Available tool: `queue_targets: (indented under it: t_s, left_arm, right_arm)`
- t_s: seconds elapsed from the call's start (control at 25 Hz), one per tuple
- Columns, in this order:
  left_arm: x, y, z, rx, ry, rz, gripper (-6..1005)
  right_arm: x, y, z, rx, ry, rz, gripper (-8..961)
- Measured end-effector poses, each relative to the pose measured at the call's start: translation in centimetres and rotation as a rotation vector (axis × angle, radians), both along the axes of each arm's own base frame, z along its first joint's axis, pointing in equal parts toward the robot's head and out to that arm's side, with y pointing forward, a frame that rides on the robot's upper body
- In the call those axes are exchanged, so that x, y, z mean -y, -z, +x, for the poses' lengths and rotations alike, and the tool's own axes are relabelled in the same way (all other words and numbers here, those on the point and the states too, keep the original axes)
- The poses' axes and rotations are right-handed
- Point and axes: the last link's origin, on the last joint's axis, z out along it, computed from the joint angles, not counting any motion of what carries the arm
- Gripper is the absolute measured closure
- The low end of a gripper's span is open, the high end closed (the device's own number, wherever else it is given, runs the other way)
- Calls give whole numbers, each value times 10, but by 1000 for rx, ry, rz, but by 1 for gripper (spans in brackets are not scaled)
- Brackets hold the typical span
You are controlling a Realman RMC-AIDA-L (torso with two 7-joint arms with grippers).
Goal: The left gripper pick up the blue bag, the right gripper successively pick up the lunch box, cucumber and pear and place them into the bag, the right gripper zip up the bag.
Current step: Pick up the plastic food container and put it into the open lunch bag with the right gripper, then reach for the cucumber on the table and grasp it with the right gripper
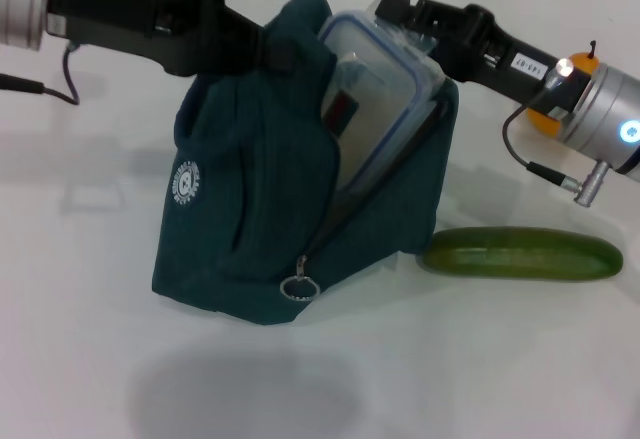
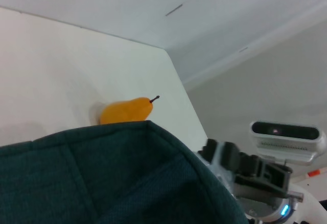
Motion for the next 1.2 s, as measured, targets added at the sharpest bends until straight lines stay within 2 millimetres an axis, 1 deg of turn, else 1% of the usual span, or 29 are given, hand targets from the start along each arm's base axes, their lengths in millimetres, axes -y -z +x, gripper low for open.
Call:
queue_targets:
  t_s: [0.2,0.52,0.72,0.92,1.0,1.08,1.2]
  left_arm:
    - [1,2,-1,7,0,-5,953]
    - [1,3,-1,4,1,-8,953]
    - [1,3,-3,-1,-2,-3,953]
    - [1,2,-5,-8,-7,2,953]
    - [1,1,-7,-11,-10,5,953]
    - [2,-1,-9,-13,-14,11,953]
    - [2,-2,-11,-17,-20,18,953]
  right_arm:
    - [0,8,-1,45,1,-11,825]
    - [-1,15,-4,83,-1,-16,823]
    - [3,18,-11,105,-58,13,821]
    - [3,13,-1,97,-31,53,820]
    - [3,10,2,95,-25,68,608]
    - [3,6,5,91,-27,91,564]
    - [4,-4,16,86,-21,155,498]
